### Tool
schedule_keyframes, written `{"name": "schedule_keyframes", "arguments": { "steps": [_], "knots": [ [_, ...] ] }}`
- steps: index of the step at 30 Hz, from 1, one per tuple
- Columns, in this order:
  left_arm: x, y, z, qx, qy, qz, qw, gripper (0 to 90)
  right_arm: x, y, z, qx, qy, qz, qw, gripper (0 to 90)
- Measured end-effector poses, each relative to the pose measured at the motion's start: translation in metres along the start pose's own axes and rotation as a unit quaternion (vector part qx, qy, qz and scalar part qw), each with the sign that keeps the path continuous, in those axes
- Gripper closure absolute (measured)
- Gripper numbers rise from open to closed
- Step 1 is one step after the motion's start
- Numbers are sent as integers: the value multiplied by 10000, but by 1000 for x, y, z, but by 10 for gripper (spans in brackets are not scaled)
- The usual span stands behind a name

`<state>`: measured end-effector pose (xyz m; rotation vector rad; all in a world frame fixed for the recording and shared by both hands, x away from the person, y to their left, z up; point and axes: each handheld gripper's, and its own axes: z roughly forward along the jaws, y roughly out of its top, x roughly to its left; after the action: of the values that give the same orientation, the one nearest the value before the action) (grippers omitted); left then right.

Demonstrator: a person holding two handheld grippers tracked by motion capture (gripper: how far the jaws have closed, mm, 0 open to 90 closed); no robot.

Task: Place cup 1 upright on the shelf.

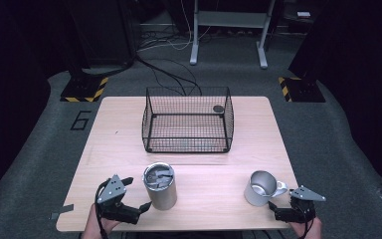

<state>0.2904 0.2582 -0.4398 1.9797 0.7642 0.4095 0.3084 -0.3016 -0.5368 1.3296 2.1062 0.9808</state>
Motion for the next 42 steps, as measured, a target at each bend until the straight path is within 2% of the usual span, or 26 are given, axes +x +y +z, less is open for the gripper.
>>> {"name": "schedule_keyframes", "arguments": {
  "steps": [2,3,12,19,20,28,30,42],
  "knots": [
    [-1,3,1,-92,-76,49,9999,0,0,0,0,-10,-4,34,10000,3],
    [-2,6,2,-231,-157,-4,9996,0,0,0,0,-1,0,24,10000,3],
    [-3,17,12,-495,-135,83,9987,0,0,0,0,1,1,-3,10000,2],
    [-1,24,18,-682,-199,40,9975,1,0,0,0,4,-9,35,10000,2],
    [-1,26,20,-689,-248,29,9973,1,0,0,0,2,-10,38,10000,2],
    [-3,30,29,-644,-255,79,9976,6,0,0,0,-3,-20,43,10000,2],
    [-3,30,32,-644,-184,116,9977,24,0,0,0,-24,-20,51,10000,3],
    [-3,29,43,-683,-212,18,9974,20,0,0,0,-8,-25,58,10000,3]
  ]
}}
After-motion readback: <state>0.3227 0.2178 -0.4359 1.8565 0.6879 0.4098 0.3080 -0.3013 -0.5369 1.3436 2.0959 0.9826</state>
